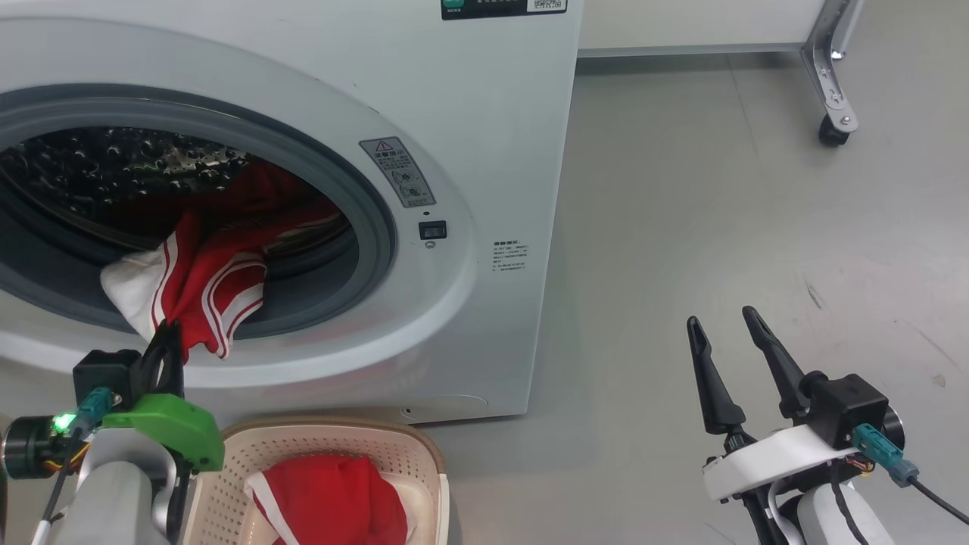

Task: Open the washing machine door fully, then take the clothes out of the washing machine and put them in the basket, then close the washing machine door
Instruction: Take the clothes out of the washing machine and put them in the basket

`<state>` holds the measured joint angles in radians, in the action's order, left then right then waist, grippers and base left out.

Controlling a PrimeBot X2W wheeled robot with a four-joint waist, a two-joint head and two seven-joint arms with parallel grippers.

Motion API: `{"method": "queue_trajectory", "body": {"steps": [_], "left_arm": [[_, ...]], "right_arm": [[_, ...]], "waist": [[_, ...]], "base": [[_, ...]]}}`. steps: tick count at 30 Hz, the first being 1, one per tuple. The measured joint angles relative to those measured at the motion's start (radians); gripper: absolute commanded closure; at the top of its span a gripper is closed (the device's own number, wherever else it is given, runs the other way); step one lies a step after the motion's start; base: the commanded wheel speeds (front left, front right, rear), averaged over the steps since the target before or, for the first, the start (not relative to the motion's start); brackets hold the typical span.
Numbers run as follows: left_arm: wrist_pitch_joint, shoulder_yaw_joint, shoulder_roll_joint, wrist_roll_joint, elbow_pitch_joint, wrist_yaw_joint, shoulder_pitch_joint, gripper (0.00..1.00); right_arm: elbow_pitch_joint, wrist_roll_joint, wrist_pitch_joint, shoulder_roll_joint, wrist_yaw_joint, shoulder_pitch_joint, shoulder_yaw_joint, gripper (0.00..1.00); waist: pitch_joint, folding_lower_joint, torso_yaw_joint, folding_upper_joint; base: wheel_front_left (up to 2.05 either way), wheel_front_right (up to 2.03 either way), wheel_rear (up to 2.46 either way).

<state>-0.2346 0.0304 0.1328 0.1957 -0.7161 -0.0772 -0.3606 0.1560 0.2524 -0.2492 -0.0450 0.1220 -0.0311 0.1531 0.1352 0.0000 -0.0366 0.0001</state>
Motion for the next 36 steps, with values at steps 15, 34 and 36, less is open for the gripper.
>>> {"method": "queue_trajectory", "body": {"steps": [15, 34, 36], "left_arm": [[-0.022, -0.043, 0.004, -0.004, 0.4, -0.007, 0.076, 1.0], [-0.023, -0.147, -0.013, -0.092, 1.017, 0.008, 0.117, 1.0], [-0.023, -0.153, -0.014, -0.1, 1.054, 0.008, 0.118, 1.0]], "right_arm": [[-0.012, -0.001, 0.0, 0.001, 0.0, 0.018, 0.001, 0.0], [-0.026, -0.001, 0.0, 0.001, 0.0, 0.02, 0.001, 0.0], [-0.028, -0.001, 0.0, 0.001, 0.0, 0.02, 0.001, 0.0]], "waist": [[-0.026, 0.0, 0.028, 0.0], [-0.008, 0.0, 0.035, 0.0], [-0.006, 0.0, 0.033, 0.0]], "base": [[0.0, 0.0, 0.0], [0.0, 0.0, 0.0], [0.0, 0.0, 0.0]]}}
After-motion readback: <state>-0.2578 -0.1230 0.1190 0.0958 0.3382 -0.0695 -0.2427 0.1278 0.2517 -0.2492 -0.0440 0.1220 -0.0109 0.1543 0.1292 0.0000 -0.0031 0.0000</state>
